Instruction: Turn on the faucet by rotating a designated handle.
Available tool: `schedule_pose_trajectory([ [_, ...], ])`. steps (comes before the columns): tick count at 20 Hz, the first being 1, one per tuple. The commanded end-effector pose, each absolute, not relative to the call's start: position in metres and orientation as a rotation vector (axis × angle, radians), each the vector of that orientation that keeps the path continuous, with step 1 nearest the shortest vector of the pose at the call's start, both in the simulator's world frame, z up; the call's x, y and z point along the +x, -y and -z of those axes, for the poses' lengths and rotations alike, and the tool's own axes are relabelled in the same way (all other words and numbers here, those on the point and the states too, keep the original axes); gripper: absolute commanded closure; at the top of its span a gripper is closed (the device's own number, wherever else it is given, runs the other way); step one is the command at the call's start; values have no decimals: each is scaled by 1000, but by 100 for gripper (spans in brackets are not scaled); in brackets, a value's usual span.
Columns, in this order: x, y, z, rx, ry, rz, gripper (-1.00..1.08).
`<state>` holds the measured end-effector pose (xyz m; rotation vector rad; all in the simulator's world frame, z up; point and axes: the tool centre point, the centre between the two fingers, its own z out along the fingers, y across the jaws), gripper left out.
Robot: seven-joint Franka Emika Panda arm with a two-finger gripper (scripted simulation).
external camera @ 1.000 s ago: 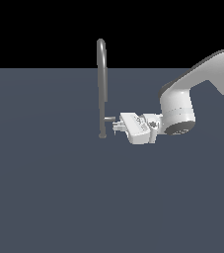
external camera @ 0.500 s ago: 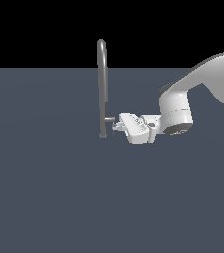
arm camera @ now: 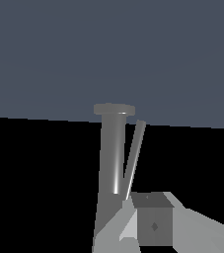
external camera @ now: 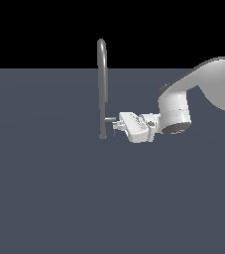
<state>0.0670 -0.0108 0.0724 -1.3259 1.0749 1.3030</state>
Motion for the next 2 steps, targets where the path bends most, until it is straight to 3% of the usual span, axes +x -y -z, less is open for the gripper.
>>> schedule_pose_trajectory([
  [1,68,10,-30,-1298,-1148,-1297,108],
  [2,68,10,-30,-1298,-1148,-1297,108],
])
